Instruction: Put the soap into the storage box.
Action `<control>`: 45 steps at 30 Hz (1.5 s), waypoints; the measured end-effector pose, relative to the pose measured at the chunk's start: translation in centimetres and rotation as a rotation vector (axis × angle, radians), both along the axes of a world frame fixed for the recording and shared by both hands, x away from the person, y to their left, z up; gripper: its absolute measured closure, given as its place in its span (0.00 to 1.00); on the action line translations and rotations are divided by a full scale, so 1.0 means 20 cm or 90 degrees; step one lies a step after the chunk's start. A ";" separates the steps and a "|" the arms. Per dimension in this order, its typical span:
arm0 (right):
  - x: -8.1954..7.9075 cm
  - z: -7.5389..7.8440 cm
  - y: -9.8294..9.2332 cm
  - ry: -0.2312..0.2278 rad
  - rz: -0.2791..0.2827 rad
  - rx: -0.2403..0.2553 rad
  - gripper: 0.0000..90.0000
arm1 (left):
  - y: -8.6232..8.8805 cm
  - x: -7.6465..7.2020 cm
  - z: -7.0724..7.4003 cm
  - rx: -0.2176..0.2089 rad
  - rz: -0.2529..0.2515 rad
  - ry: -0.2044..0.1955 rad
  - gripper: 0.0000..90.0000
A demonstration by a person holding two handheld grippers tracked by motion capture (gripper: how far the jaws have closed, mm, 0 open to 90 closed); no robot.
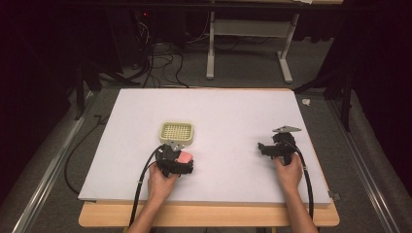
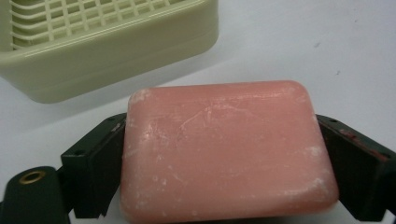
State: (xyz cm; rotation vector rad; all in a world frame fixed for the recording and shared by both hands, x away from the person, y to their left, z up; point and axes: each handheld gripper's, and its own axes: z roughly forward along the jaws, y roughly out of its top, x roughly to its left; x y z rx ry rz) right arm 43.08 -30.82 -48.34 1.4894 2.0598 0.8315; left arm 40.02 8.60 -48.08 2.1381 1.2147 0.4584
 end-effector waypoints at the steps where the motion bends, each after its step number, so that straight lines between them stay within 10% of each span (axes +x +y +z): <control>1: 0.00 0.00 0.00 0.000 0.000 0.000 0.17 | 0.00 0.00 0.00 -0.005 0.002 -0.001 0.14; 19: 0.00 0.00 0.00 0.000 0.000 0.000 0.17 | 0.02 -0.01 0.01 -0.004 0.005 -0.008 0.15; 45: 0.00 0.00 0.00 0.000 0.000 0.000 0.17 | 0.07 -0.01 0.20 -0.052 -0.014 -0.034 0.15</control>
